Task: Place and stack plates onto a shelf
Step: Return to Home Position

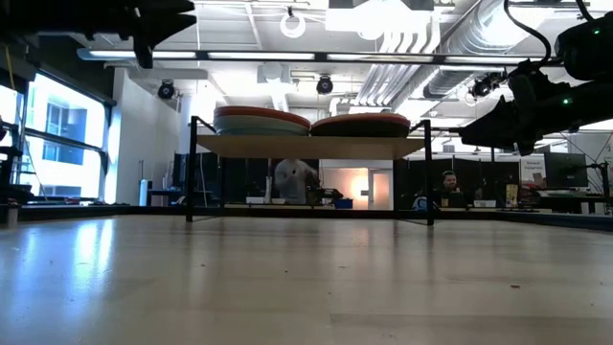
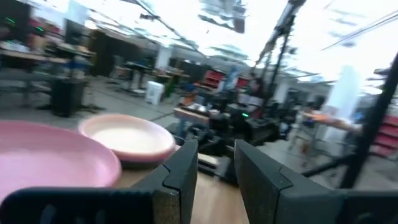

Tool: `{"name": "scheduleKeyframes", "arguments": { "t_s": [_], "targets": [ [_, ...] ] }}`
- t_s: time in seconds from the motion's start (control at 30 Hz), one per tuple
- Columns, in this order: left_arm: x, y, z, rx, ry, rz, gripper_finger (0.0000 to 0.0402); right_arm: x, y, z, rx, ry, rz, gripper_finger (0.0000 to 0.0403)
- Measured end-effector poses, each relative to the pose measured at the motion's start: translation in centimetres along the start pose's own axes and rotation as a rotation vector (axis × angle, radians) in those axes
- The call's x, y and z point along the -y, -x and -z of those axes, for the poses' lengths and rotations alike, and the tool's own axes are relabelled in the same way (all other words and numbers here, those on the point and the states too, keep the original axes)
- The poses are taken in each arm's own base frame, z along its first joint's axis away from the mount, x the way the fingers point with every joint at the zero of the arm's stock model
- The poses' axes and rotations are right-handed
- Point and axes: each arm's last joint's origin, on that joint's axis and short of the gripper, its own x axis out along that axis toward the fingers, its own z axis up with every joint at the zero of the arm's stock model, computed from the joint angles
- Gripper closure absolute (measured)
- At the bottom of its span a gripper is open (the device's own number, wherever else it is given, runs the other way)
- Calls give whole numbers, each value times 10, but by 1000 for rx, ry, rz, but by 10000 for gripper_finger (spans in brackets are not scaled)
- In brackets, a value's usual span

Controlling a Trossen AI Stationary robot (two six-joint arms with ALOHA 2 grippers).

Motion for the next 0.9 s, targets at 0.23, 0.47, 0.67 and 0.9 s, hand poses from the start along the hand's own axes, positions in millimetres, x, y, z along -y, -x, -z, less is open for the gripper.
{"name": "scheduleKeyframes", "arguments": {
  "t_s": [0.23,0.47,0.67,0.9],
  "targets": [
    [-5,16,25,2,75,95,306,0,0,0,0,0,0,265],
    [-11,31,39,38,111,106,306,0,0,0,0,0,0,265],
    [-15,41,52,63,114,114,306,0,0,0,0,0,0,265],
    [-18,46,62,-8,138,94,306,0,0,0,0,0,0,265]
  ]
}}
